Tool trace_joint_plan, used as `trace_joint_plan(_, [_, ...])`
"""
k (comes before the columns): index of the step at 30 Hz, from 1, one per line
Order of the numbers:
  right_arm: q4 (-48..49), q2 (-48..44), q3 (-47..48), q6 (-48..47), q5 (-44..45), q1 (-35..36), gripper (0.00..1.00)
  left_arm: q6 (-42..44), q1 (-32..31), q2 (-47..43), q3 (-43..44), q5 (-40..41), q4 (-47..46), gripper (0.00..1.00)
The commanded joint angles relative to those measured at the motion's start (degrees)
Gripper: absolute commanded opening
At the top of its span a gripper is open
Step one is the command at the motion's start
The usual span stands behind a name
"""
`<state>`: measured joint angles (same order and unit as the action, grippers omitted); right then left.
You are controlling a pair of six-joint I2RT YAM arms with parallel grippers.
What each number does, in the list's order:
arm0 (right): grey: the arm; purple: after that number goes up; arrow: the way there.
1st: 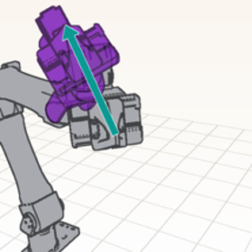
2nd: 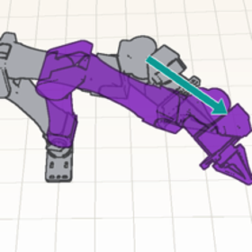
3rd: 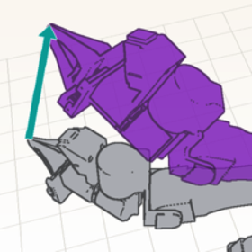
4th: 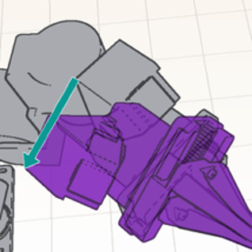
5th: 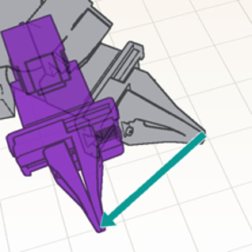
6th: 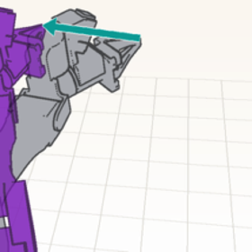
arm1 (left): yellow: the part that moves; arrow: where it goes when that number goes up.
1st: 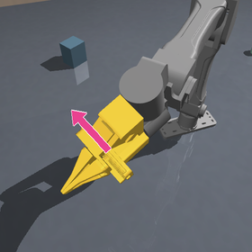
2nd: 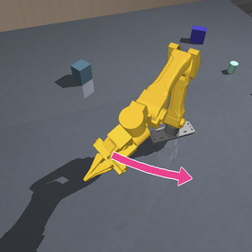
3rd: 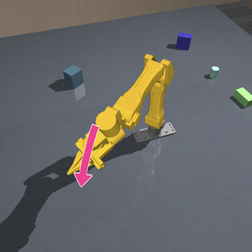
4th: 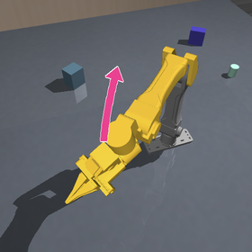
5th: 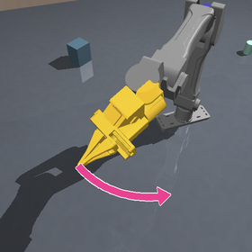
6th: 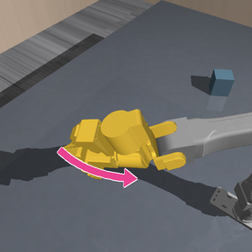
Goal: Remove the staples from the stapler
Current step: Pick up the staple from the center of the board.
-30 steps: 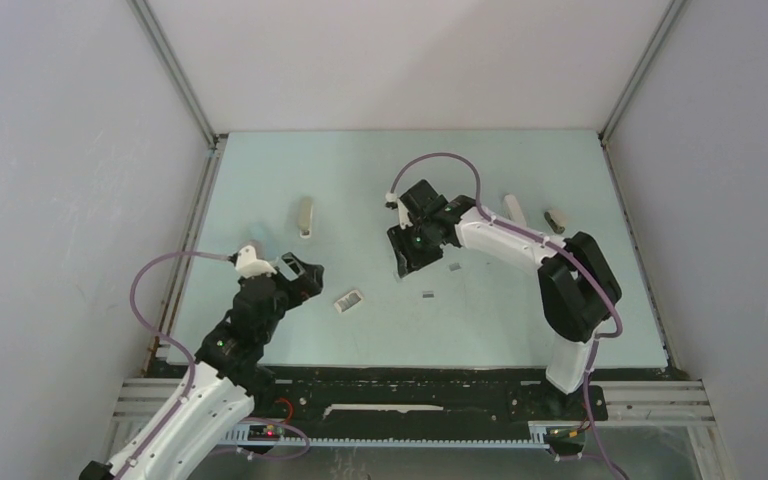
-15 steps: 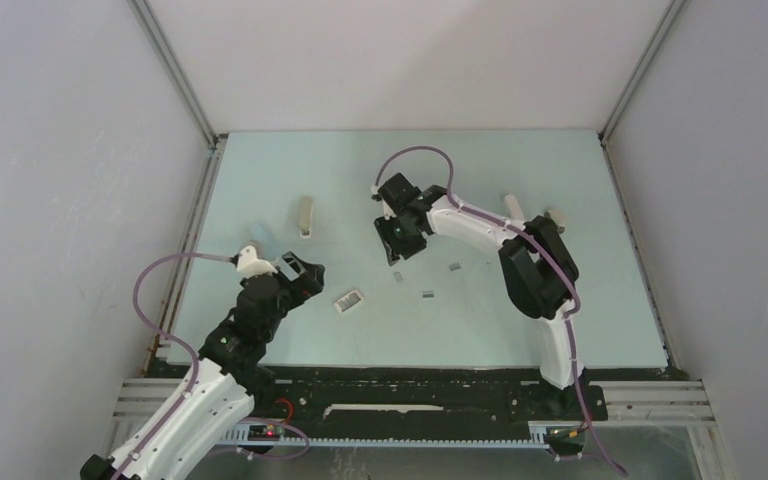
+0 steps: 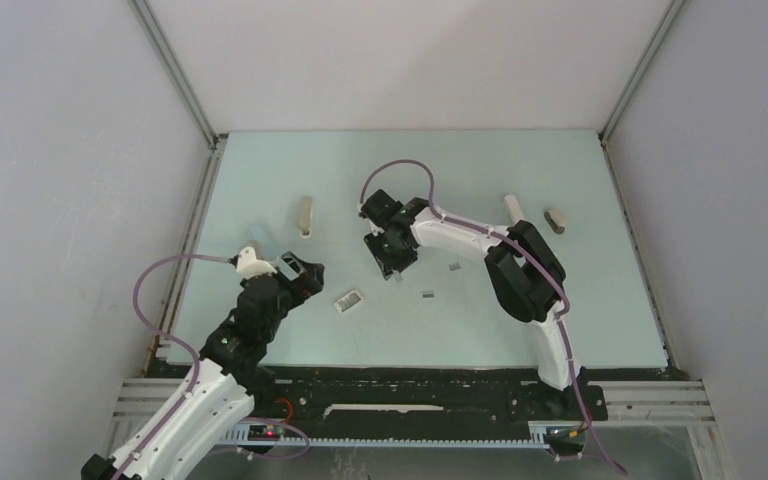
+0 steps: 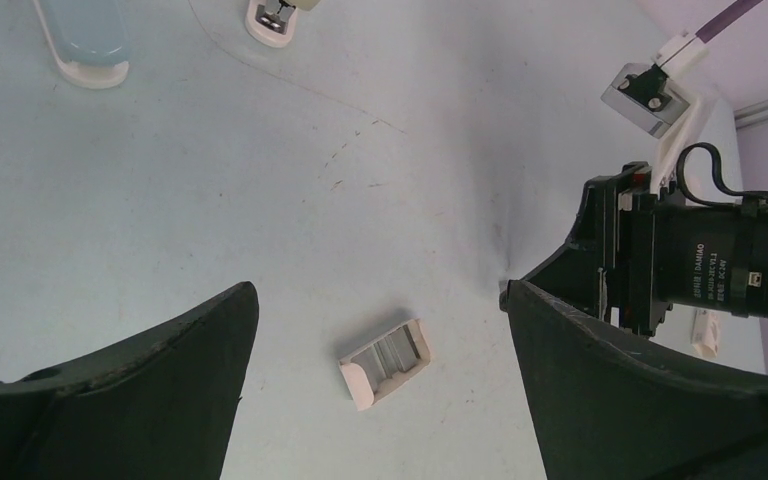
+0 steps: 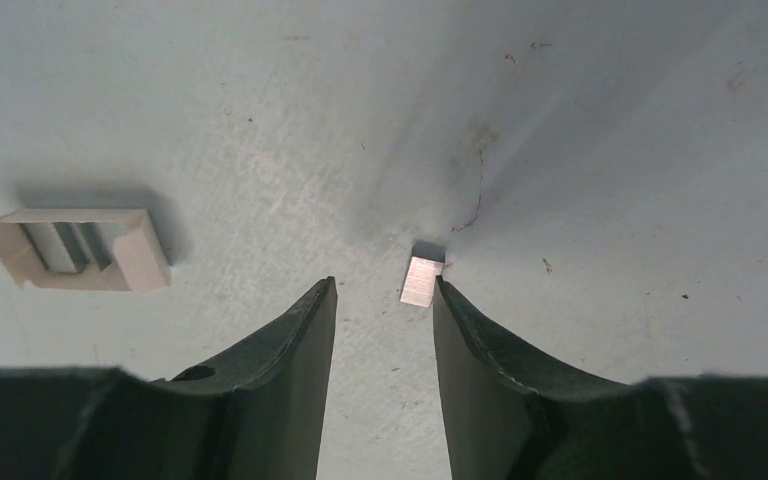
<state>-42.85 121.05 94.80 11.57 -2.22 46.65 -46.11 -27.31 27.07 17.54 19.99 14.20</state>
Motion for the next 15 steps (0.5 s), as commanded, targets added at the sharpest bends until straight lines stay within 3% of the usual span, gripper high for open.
trace_joint_plan(1, [-1.18,1.97,2.32,-1.07,5.02,0.56,0.49,-0.12,0.42,0.47,-0.89,1.19,-2.07,1.00])
trace_joint_plan(15, [-1.34,3.57,3.00,-1.47,4.91,0.82,0.47,-0.79,0.42,-0.87,-1.57,1.05,-1.98,1.00])
